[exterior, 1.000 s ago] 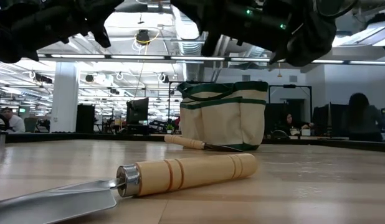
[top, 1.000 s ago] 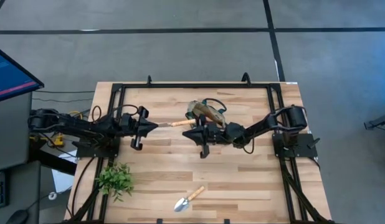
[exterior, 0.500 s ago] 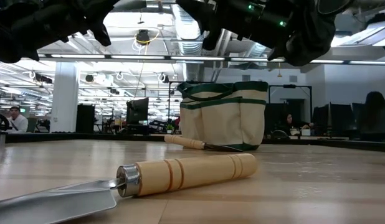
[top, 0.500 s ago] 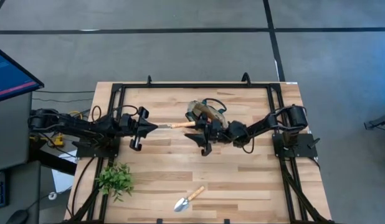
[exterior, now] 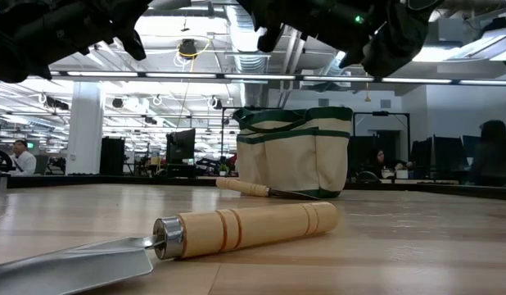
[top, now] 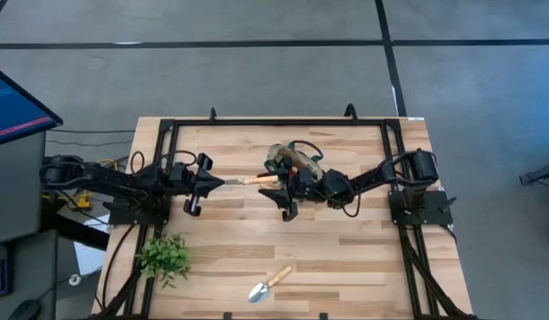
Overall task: Pick & Place Garden tools in Gardening bag
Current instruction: Put the brown trowel into the gardening bag
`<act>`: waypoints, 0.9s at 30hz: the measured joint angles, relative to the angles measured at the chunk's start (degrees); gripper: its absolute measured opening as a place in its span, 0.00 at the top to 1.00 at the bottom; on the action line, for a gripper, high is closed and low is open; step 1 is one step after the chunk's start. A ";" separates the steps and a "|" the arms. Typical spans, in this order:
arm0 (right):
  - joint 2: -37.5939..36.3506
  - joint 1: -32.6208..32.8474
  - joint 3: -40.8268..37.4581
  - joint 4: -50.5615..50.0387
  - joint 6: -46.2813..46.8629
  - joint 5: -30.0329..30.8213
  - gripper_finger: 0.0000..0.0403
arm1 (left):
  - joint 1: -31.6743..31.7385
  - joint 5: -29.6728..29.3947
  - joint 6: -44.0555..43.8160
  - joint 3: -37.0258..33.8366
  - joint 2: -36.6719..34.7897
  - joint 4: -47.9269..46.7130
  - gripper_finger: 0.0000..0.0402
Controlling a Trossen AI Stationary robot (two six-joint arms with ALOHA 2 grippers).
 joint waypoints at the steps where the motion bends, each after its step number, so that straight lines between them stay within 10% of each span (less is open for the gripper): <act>1: 0.02 -0.24 0.00 -0.13 0.00 0.06 0.50 | 0.00 0.32 -0.02 0.00 0.00 0.06 1.00; 16: 0.00 -0.90 -0.01 1.08 -0.26 0.38 0.87 | 0.00 0.74 -0.04 0.00 0.00 0.51 1.00; 27: 0.00 -0.89 -0.01 1.10 -2.14 0.35 0.87 | 0.00 0.69 -0.02 -0.02 0.00 0.48 1.00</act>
